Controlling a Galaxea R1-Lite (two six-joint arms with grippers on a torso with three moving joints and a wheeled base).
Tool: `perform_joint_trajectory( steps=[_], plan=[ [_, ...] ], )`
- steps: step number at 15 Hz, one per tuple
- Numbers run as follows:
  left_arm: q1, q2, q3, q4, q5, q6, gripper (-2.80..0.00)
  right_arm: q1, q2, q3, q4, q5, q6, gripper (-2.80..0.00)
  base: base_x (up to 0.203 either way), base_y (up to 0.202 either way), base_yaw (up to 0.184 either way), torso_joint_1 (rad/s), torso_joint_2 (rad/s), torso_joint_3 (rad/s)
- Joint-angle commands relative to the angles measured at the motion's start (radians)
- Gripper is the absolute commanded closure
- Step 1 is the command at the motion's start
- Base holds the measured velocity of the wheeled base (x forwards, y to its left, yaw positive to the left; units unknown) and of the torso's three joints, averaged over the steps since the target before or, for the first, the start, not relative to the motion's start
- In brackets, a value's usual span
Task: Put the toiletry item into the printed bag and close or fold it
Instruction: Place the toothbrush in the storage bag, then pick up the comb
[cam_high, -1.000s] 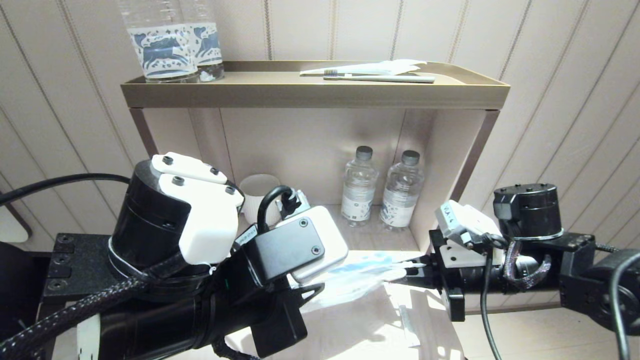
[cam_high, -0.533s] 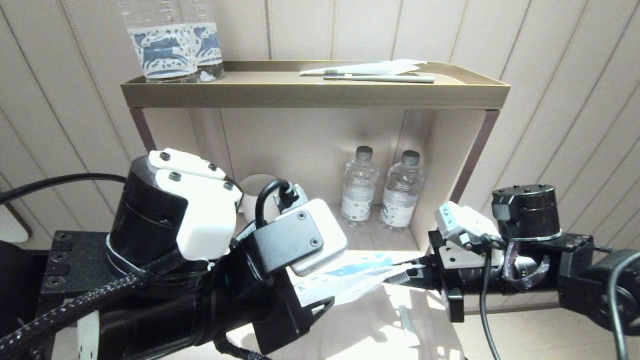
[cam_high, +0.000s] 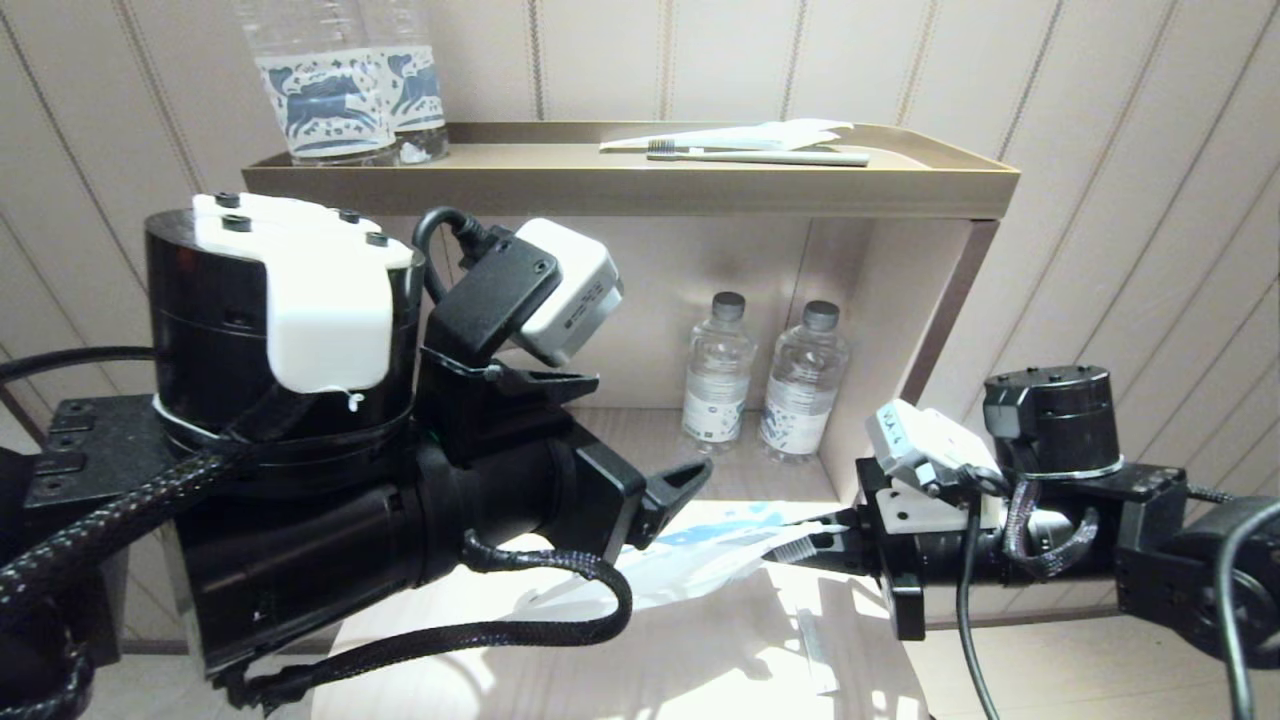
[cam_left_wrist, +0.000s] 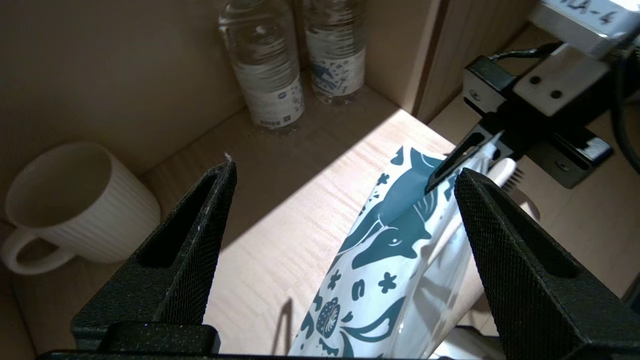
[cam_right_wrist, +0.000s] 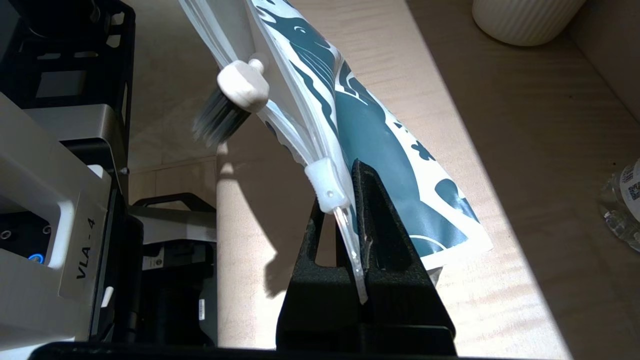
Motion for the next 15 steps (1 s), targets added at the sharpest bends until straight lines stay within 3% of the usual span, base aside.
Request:
perform_joint_trajectory(
  steps=[1, 3, 8, 15],
  plan=[
    [-0.001, 0.039, 0.007, -0.006, 0.018, -0.038, 0.00, 0.000, -0.002, -0.002, -0.003, 0.005, -0.003, 0.00, 0.000, 0.000, 0.000, 0.000, 0.00, 0.000],
    [-0.049, 0.028, 0.009, 0.007, 0.031, -0.065, 0.00, 0.001, -0.001, -0.002, -0.003, -0.005, -0.003, 0.00, 0.000, 0.000, 0.000, 0.000, 0.00, 0.000],
    [-0.272, 0.026, -0.024, 0.066, 0.156, -0.070, 0.00, 0.006, 0.002, -0.005, -0.003, -0.028, -0.003, 0.00, 0.000, 0.000, 0.000, 0.000, 0.00, 0.000],
    [-0.342, 0.176, -0.063, 0.094, 0.117, -0.098, 0.00, 0.004, 0.002, -0.010, -0.002, -0.028, -0.003, 0.00, 0.000, 0.000, 0.000, 0.000, 0.00, 0.000]
  ],
)
